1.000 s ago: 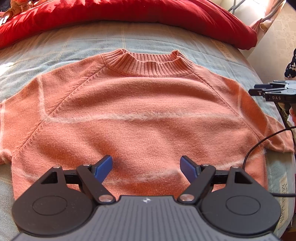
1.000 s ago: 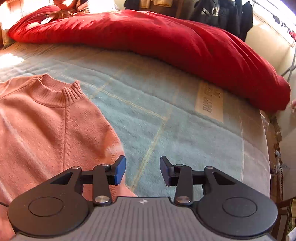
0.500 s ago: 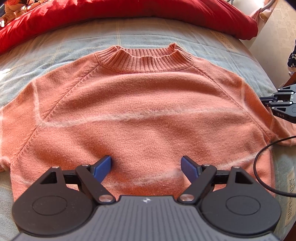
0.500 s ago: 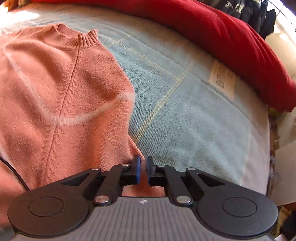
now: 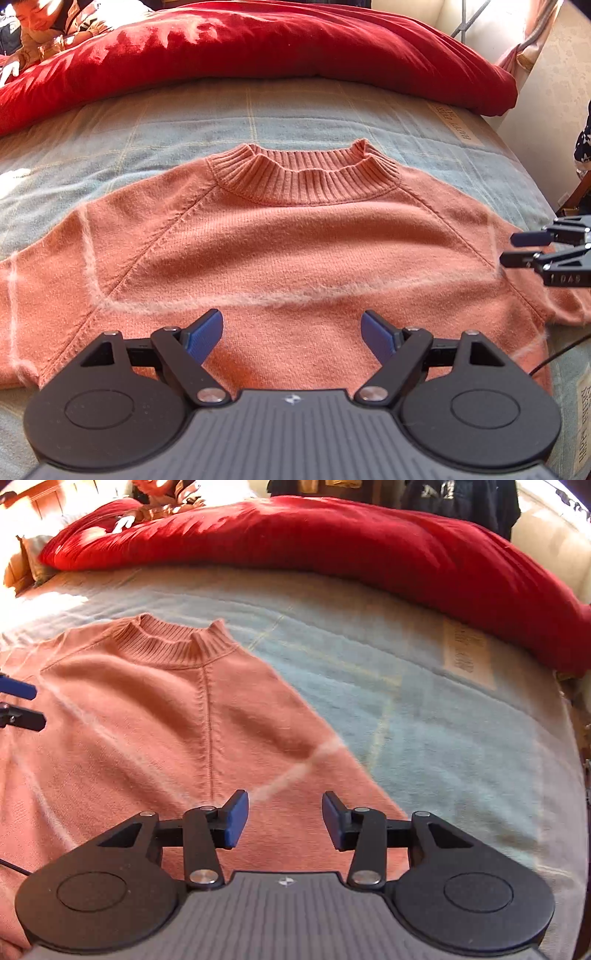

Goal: Fold clothes
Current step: 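Release the shoulder and move both grippers to the sweater hem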

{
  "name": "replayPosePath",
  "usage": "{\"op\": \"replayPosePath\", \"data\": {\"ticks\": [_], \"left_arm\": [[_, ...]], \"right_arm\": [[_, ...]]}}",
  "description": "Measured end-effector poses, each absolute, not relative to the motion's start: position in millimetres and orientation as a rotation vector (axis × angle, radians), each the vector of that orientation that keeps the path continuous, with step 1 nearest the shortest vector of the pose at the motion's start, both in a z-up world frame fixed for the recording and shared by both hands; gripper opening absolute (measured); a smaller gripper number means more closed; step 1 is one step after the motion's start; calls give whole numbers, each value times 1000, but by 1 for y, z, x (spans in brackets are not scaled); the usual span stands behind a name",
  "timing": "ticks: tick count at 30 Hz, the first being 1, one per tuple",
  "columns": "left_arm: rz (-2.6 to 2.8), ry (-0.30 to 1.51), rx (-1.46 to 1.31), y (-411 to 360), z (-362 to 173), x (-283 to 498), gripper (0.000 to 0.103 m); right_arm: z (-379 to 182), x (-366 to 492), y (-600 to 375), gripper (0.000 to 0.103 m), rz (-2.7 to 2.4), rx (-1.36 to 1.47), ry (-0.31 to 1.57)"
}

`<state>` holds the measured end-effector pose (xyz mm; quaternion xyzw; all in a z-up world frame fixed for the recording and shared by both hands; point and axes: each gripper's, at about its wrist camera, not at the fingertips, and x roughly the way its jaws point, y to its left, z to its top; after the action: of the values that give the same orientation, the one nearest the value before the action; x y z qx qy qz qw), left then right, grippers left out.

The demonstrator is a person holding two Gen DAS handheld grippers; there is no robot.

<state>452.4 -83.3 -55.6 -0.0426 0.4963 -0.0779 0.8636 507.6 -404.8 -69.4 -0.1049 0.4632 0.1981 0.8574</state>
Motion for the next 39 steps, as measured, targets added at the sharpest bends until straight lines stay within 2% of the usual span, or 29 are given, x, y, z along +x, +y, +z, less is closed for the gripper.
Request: {"op": "replayPosePath", "data": {"ticks": [1, 3, 4, 7, 14, 22, 23, 24, 30, 39], "left_arm": [[-156, 1048, -95, -79, -63, 460, 82], [-137, 1035, -92, -68, -73, 474, 83], [-127, 1028, -90, -63, -78, 482, 85], [-104, 1015, -184, -43, -73, 501, 82], [-232, 970, -306, -21, -52, 497, 83], [-273, 952, -296, -13, -78, 545, 83], [-268, 942, -278, -14, -81, 554, 82], [-263, 932, -259, -14, -84, 563, 82], [-286, 921, -157, -24, -90, 598, 89], [-214, 947, -120, -35, -81, 595, 89]], "right_arm": [[-78, 511, -402, 51, 399, -221, 974], [-87, 519, -399, 64, 362, -197, 976], [-85, 523, -400, 65, 342, -162, 976], [-75, 529, -399, 65, 307, -114, 978], [-39, 527, -360, 68, 412, -57, 919], [-72, 570, -279, 68, 464, -124, 933], [-78, 576, -274, 71, 445, -134, 933], [-82, 583, -271, 80, 429, -136, 936], [-93, 610, -264, 101, 368, -104, 943], [-94, 614, -265, 103, 347, -61, 930]]}}
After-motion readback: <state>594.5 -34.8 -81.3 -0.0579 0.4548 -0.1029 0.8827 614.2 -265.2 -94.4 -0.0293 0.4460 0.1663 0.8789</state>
